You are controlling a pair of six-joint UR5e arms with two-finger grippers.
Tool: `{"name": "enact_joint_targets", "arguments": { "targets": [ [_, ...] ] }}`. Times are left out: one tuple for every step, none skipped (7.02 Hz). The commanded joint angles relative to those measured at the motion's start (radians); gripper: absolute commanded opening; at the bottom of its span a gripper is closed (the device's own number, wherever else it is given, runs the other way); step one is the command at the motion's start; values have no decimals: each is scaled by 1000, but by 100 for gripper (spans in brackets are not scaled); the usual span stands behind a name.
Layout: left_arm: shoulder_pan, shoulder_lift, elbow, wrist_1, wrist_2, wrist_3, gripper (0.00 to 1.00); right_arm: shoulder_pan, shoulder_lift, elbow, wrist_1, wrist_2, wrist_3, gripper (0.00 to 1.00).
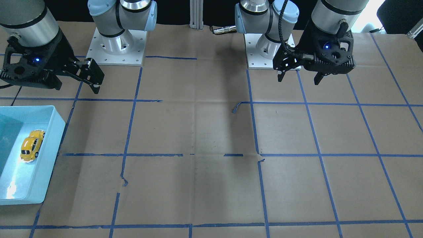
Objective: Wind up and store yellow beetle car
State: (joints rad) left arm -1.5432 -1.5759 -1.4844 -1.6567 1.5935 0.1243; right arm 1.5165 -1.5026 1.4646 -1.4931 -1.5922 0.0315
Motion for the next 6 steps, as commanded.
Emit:
{"name": "enact_joint_targets", "arguments": {
  "targets": [
    [0,1,1,0,-1,0,100,11,12,-6,8,1,2,100],
    [0,1,1,0,-1,0,100,11,30,5,-2,3,2,100],
    [-1,1,1,0,-1,0,100,19,42,-3,-9,5,2,100],
    [0,1,1,0,0,0,100,31,44,6,-33,6,2,100],
    [0,1,1,0,0,0,100,34,47,7,-33,8,4,100],
    [0,1,1,0,-1,0,100,39,51,5,-33,9,14,100]
  ]
}}
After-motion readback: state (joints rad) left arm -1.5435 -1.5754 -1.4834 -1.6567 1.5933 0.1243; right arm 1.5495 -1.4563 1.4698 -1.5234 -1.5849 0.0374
